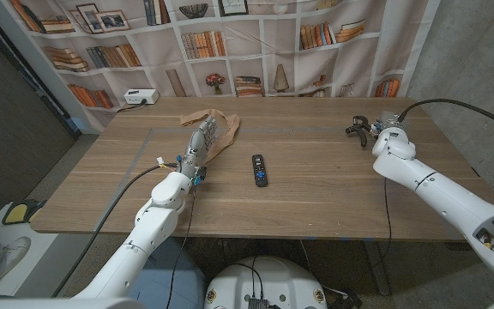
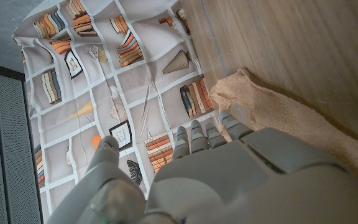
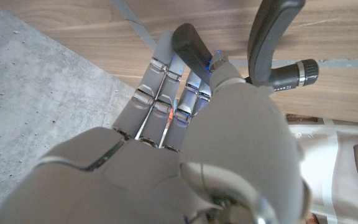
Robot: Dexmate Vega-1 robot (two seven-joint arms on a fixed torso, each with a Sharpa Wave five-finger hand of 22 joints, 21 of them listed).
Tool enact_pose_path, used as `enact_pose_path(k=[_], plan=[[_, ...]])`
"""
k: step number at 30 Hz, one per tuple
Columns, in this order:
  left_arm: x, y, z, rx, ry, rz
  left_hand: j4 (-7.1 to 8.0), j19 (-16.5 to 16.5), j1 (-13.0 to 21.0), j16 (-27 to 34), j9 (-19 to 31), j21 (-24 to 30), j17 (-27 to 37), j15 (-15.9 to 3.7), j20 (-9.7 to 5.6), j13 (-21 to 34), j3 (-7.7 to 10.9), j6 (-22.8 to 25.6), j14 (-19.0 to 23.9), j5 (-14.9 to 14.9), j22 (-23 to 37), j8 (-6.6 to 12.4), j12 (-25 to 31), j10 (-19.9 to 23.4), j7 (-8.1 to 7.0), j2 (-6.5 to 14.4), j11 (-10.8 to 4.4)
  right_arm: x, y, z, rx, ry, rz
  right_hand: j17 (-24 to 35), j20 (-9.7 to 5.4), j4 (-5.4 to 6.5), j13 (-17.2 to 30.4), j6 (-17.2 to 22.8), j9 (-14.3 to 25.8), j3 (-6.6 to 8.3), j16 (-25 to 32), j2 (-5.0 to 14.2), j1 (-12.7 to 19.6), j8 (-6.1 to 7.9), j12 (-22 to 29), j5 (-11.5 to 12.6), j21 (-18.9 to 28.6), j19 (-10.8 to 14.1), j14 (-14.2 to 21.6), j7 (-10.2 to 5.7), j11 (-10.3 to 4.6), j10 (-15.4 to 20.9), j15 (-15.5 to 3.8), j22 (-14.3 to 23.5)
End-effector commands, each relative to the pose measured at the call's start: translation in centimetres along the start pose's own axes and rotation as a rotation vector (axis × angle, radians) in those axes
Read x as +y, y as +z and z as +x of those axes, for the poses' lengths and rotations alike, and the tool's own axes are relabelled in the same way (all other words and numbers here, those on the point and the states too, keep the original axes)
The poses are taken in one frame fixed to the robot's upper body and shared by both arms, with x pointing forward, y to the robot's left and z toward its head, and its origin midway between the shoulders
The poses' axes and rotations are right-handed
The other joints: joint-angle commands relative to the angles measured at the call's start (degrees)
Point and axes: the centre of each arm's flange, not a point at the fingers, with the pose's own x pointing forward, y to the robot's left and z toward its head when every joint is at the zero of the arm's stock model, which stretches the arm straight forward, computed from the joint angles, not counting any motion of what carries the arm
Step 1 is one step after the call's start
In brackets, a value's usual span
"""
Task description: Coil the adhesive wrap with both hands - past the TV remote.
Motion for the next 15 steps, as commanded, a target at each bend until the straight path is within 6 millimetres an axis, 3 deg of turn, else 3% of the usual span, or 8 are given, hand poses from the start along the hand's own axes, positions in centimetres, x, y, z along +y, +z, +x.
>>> enact_pose_path(k=[1, 15], plan=[[0.0, 0.5, 0.0, -0.004, -0.002, 0.008, 0.03, 0.03, 0.09, 0.26, 0.07, 0.01, 0.14, -0.21, 0.11, 0.05, 0.02, 0.46, -0.33, 0.2, 0.25, 0.34, 0.24, 0.2, -0.19, 0.32, -0.04, -2.4, 0.6, -2.1, -0.09, -0.049, 0.059, 0.5, -2.29, -0.21, 0.58, 0.42, 0.15, 0.51, 0.23, 4.78, 4.95, 0.27, 0.44, 0.41, 0.63, -0.48, 3.61, 0.07, 0.22, -0.11, -9.63, 0.41], [0.0, 1.1, -0.2, -0.018, -0.005, 0.011, -0.01, 0.02, 0.21, 0.27, 0.08, 0.0, 0.13, -0.18, 0.13, 0.05, 0.08, 0.53, -0.3, 0.21, 0.24, 0.35, 0.23, 0.18, -0.02, 0.44, 0.02, -4.6, 1.5, -4.3, -0.195, -0.086, 0.059, 1.31, -2.34, -0.03, 1.67, 0.79, 0.23, 0.44, 0.02, 4.82, 5.13, 0.19, 0.9, 0.44, 1.92, -0.99, 3.51, -0.21, 0.19, -0.13, -9.62, 0.87]])
